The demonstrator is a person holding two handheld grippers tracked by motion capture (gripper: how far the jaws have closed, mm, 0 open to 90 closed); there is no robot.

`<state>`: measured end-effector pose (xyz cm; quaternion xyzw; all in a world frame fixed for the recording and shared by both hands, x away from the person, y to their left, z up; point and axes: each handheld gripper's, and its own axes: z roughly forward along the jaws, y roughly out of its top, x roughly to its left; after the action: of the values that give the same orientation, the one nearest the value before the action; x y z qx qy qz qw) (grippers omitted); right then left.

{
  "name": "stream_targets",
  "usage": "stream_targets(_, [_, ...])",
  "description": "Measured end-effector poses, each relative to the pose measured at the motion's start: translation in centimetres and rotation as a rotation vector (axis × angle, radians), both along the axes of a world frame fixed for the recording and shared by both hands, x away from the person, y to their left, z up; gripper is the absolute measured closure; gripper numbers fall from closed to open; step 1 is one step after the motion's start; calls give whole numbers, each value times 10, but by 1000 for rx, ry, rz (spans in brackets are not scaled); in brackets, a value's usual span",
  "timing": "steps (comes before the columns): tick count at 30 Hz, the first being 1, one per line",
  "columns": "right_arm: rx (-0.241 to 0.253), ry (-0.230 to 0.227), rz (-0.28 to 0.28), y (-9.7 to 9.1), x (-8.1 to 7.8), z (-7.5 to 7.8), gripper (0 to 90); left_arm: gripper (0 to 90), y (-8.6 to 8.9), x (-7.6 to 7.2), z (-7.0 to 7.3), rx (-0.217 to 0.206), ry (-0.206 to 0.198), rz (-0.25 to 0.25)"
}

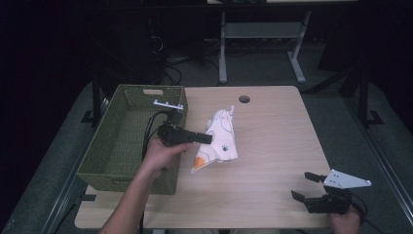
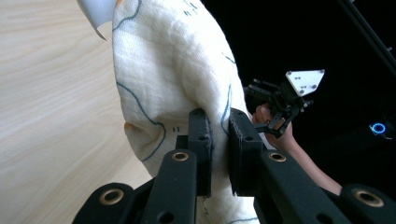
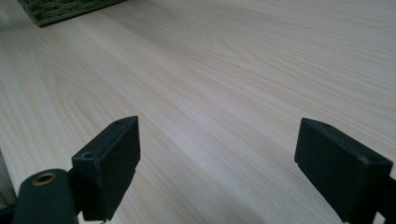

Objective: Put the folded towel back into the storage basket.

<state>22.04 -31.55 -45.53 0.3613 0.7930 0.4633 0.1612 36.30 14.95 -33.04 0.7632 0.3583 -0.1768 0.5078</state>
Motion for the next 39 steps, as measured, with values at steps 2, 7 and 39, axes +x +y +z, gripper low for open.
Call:
stream_targets(2, [1, 0, -2, 0, 0, 0, 136, 824, 6, 1, 2, 6, -3, 10])
stream_targets(7, [5, 9, -6, -1, 0, -1, 137, 823, 20, 4, 6, -8, 0, 30])
stream_targets(39, [34, 9, -50, -7, 0, -5, 137, 822, 107, 10, 34, -5, -29, 156])
